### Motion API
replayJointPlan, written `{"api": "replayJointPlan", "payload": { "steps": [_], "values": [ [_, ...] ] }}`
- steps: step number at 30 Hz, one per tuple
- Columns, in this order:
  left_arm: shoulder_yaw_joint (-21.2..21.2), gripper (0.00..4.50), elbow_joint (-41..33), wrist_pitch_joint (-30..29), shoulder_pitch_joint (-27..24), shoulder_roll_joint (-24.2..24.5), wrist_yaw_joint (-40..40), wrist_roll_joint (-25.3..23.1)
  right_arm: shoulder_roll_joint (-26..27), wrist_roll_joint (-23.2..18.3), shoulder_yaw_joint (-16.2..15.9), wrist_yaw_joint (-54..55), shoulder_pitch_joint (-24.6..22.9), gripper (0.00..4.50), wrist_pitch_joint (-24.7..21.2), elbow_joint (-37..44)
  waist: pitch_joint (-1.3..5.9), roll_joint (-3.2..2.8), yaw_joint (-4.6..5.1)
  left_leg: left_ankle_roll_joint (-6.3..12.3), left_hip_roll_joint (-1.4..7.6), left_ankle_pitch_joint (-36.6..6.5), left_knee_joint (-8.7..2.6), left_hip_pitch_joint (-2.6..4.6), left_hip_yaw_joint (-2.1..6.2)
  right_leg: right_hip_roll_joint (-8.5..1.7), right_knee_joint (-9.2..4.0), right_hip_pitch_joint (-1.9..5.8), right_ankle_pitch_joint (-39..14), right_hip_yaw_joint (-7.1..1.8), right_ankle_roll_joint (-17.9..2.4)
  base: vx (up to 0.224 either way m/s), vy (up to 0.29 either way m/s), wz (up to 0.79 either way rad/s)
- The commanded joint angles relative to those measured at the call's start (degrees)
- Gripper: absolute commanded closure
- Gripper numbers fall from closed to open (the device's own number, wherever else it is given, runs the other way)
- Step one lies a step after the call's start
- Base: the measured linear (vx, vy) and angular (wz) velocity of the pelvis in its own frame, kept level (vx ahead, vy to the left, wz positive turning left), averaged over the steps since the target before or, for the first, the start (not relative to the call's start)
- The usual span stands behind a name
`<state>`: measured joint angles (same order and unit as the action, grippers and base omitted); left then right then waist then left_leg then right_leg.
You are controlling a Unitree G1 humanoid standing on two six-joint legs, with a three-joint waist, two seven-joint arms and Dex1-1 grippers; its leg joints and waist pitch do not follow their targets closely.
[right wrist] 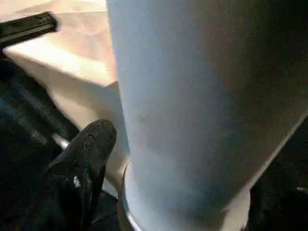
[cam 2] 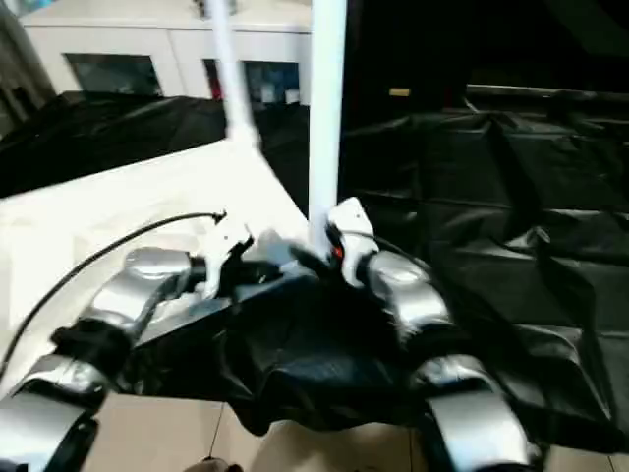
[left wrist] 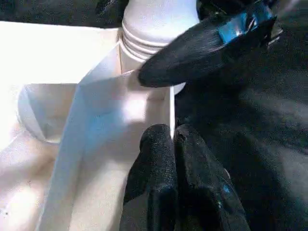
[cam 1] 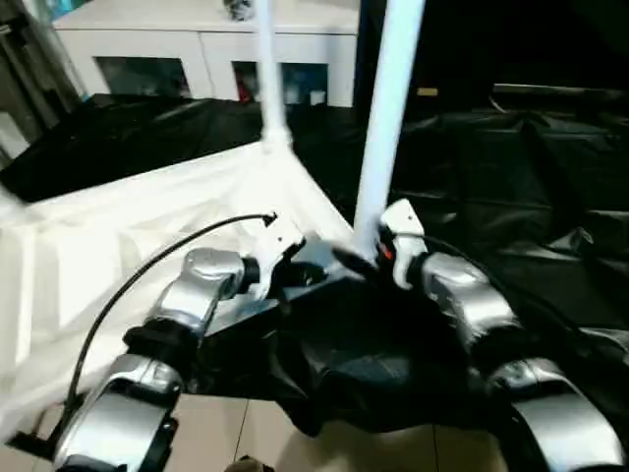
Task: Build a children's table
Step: Rotate leg to tighten
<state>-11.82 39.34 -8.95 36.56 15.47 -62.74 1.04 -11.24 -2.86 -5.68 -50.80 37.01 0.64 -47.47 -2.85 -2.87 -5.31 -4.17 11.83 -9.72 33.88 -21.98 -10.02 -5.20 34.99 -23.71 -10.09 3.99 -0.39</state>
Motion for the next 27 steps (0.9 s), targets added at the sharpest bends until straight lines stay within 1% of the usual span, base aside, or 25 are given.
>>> {"api": "replayJointPlan", "payload": {
  "steps": [1, 2, 3, 4, 5, 6, 8, 9, 11, 12, 14, 15, 17, 19, 20, 21, 23, 24, 25, 26, 27],
  "values": [
    [-1.66, 4.5, -3.3, 1.53, 0.33, -0.34, -3.87, 2.0, 0.13, -1.8, -4.04, -9.61, -1.66, 0.65, -0.54, 3.67, 3.92, 0.19, -0.32, 3.37, 1.33, -15.22, -4.03, 0.94, -0.03, -2.73, -3.76, 3.32, -8.97, -2.0, -15.19, 0.0, 0.0, 0.0],
    [-1.73, 4.5, -3.51, 1.42, 0.23, 0.05, -4.51, 2.08, -0.45, -2.16, -4.22, -11.34, -2.05, 0.65, -0.88, 4.42, 3.9, 0.45, -0.3, 3.52, 1.33, -15.1, -4.08, 0.88, -0.04, -2.73, -3.85, 3.39, -8.96, -2.03, -15.11, 0.0, 0.0, 0.0],
    [-1.85, 4.5, -3.92, 1.33, 0.05, 0.59, -5.4, 2.19, -1.3, -2.53, -4.71, -13.43, -2.63, 0.65, -1.64, 5.6, 4.06, 0.27, -0.46, 3.59, 1.39, -14.3, -3.99, 0.85, 0.01, -2.79, -3.6, 3.37, -7.97, -2.04, -15.35, 0.0, 0.0, 0.0],
    [-1.93, 4.5, -4.37, 1.15, -0.12, 1.1, -6.19, 2.27, -2.28, -3.04, -5.22, -15.9, -3.22, 0.65, -3.08, 6.9, 3.95, 0.32, -0.46, 3.66, 1.35, -14.26, -4.03, 0.8, 0.0, -2.68, -3.66, 3.36, -7.88, -2.02, -15.33, 0.0, 0.0, 0.0],
    [-1.95, 4.5, -4.44, 1.13, -0.15, 1.19, -6.31, 2.26, -2.46, -3.12, -5.32, -16.33, -3.33, 0.65, -3.31, 7.14, 4.01, 0.4, -0.69, 3.84, 1.39, -13.87, -3.98, 0.89, 0.02, -2.72, -3.56, 3.43, -7.45, -2.05, -15.32, 0.0, 0.0, 0.0],
    [-2.1, 4.5, -4.73, 1.21, -0.29, 1.87, -7.1, 2.09, -3.73, -3.48, -6.04, -19.02, -4.04, 0.65, -4.62, 8.63, 3.94, 0.39, -0.81, 3.99, 1.36, -13.9, -3.99, 0.86, 0.0, -2.71, -3.66, 3.42, -7.89, -2.03, -15.22, 0.0, 0.0, 0.0],
    [-2.09, 4.5, -4.77, 1.3, -0.33, 2.07, -7.4, 1.92, -4.15, -3.52, -6.23, -19.8, -4.29, 0.65, -4.96, 9.16, 3.97, 0.4, -1.04, 3.88, 1.36, -13.51, -3.94, 0.84, -0.05, -2.84, -3.71, 3.31, -8.5, -2.1, -15.08, 0.0, 0.0, 0.0],
    [-2.15, 4.5, -4.96, 1.1, -0.43, 2.31, -8.14, 1.96, -4.59, -3.68, -6.31, -20.78, -4.58, 0.92, -5.54, 9.8, 3.97, 0.29, -1.13, 3.48, 1.37, -13.63, -3.98, 0.93, -0.03, -2.87, -3.77, 3.22, -9.17, -2.1, -14.98, 0.0, 0.0, 0.0],
    [-2.26, 4.5, -5.45, 0.85, -0.67, 2.61, -9.02, 2.2, -5.05, -4.08, -6.29, -21.76, -5.0, 0.92, -6.45, 10.88, 3.99, 0.34, -1.21, 3.27, 1.39, -13.45, -4.01, 0.9, 0.03, -2.84, -3.71, 3.3, -9.02, -2.1, -14.82, 0.0, 0.0, 0.0],
    [-2.44, 4.5, -6.06, 0.37, -0.98, 2.87, -10.12, 2.6, -5.46, -4.7, -6.19, -22.9, -5.35, 1.01, -7.62, 11.89, 4.0, 0.2, -1.24, 3.25, 1.38, -13.3, -4.0, 0.91, 0.04, -2.78, -3.69, 3.32, -8.48, -2.09, -14.91, 0.0, 0.0, 0.0],
    [-2.84, 4.5, -6.57, -0.03, -1.27, 3.12, -11.04, 2.91, -5.63, -4.9, -6.15, -23.39, -5.66, 1.22, -8.39, 12.78, 4.08, 0.22, -1.24, 3.29, 1.35, -13.1, -3.94, 0.89, 0.01, -2.73, -3.62, 3.27, -7.52, -2.07, -15.05, 0.0, 0.0, 0.0],
    [-2.94, 4.5, -6.74, -0.2, -1.39, 3.09, -11.22, 2.99, -5.61, -4.98, -6.18, -23.39, -5.86, 1.22, -8.77, 13.24, 4.08, 0.11, -1.25, 3.3, 1.34, -13.08, -3.95, 0.89, 0.03, -2.73, -3.6, 3.26, -7.45, -2.04, -15.15, 0.0, 0.0, 0.0],
    [-2.97, 4.5, -6.86, -0.46, -1.5, 2.89, -11.17, 3.05, -5.48, -5.17, -6.18, -23.33, -6.17, 1.37, -9.33, 13.8, 4.02, 0.07, -1.25, 2.95, 1.34, -13.7, -4.02, 0.93, 0.04, -2.77, -3.7, 3.22, -8.36, -2.03, -15.07, 0.0, 0.0, 0.0],
    [-2.8, 4.5, -6.3, -0.6, -1.28, 2.1, -10.03, 2.86, -4.89, -5.8, -5.94, -23.16, -6.74, 1.54, -10.58, 14.42, 3.98, 0.16, -1.23, 2.68, 1.32, -14.04, -4.06, 0.96, 0.04, -2.75, -3.8, 3.24, -9.15, -2.05, -14.83, 0.0, 0.0, 0.0],
    [-2.57, 4.5, -5.8, -0.62, -1.01, 1.59, -9.14, 2.77, -4.57, -5.91, -5.82, -22.81, -6.94, 1.54, -10.82, 14.41, 3.98, 0.28, -1.27, 2.59, 1.34, -14.0, -4.04, 0.97, 0.03, -2.79, -3.83, 3.22, -9.28, -2.07, -14.79, 0.0, 0.0, 0.0],
    [-2.41, 4.5, -5.46, -0.62, -0.83, 1.28, -8.56, 2.7, -4.38, -5.95, -5.75, -22.56, -7.04, 1.62, -10.91, 14.37, 4.0, 0.23, -1.34, 2.53, 1.32, -13.99, -4.04, 1.01, 0.03, -2.79, -3.84, 3.22, -9.49, -2.07, -14.7, 0.0, 0.0, 0.0],
    [-1.82, 4.5, -3.93, -0.57, 0.1, 0.14, -5.48, 1.98, -3.15, -5.82, -4.9, -19.89, -6.95, 1.73, -10.6, 12.95, 4.01, 0.21, -1.39, 2.3, 1.34, -14.05, -4.04, 1.01, 0.05, -2.86, -3.86, 3.21, -9.66, -2.07, -14.65, 0.0, 0.0, 0.0],
    [-1.56, 4.5, -3.07, -0.9, 0.73, -0.52, -3.47, 1.44, -2.12, -5.26, -4.26, -16.92, -6.8, 1.75, -10.36, 11.92, 4.02, 0.26, -1.36, 2.26, 1.32, -13.92, -4.02, 0.99, 0.03, -2.87, -3.88, 3.19, -9.59, -2.09, -14.61, 0.0, 0.0, 0.0],
    [-1.3, 4.5, -2.16, -1.08, 1.39, -1.2, -1.3, 0.86, -1.02, -4.47, -3.62, -13.28, -6.46, 1.75, -10.35, 10.55, 3.9, 0.22, -1.28, 1.88, 1.26, -14.4, -4.11, 1.06, 0.05, -2.88, -4.02, 3.09, -10.64, -2.07, -14.39, 0.0, 0.0, 0.0],
    [-1.07, 4.5, -1.34, -1.25, 1.98, -1.78, 0.58, 0.4, -0.11, -3.58, -3.14, -9.82, -6.06, 1.78, -10.16, 9.18, 3.74, 0.3, -1.1, 1.27, 1.16, -15.43, -4.29, 1.09, 0.12, -2.91, -4.27, 3.1, -12.9, -2.05, -13.71, 0.0, 0.0, 0.0],
    [-0.75, 4.5, -0.32, -1.43, 2.7, -2.44, 2.64, 0.01, 0.74, -2.47, -2.77, -6.07, -5.47, 1.79, -9.38, 7.41, 3.55, 0.03, -0.75, 0.35, 1.02, -16.93, -4.37, 1.28, 0.12, -3.0, -4.61, 2.86, -15.74, -2.09, -12.98, 0.0, 0.0, 0.0]
  ]
}}
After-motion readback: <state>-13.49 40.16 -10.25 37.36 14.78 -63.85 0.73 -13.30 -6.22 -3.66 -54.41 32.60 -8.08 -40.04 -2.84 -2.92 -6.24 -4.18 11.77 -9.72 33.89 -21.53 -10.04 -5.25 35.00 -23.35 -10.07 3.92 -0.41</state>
